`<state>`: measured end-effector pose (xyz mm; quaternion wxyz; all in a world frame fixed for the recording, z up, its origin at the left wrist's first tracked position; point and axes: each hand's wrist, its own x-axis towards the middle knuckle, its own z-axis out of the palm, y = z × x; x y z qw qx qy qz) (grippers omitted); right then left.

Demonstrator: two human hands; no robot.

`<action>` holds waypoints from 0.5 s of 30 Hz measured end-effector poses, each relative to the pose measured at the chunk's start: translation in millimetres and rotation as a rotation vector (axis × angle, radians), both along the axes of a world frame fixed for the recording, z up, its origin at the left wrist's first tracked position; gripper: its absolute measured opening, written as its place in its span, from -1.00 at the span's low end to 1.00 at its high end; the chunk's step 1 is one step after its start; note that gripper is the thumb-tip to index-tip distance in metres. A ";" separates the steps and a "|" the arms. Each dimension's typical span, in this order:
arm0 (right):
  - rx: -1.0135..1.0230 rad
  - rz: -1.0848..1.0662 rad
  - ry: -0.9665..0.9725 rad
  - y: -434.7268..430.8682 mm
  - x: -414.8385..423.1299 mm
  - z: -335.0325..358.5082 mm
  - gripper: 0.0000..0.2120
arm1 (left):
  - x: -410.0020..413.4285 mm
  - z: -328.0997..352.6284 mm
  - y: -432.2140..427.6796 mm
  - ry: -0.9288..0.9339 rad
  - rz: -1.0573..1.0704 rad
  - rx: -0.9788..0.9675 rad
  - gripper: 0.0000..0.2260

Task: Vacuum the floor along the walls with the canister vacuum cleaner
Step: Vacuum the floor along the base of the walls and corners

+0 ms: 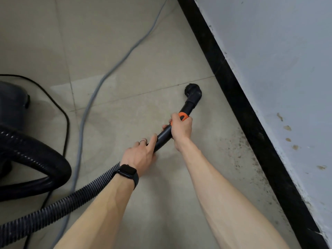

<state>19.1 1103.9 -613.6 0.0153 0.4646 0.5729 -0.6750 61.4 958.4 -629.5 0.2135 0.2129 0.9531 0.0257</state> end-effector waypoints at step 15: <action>0.029 -0.180 -0.062 -32.8 33.7 9.4 -0.79 | -0.5 -0.3 -45.6 -0.007 -0.120 0.141 -0.55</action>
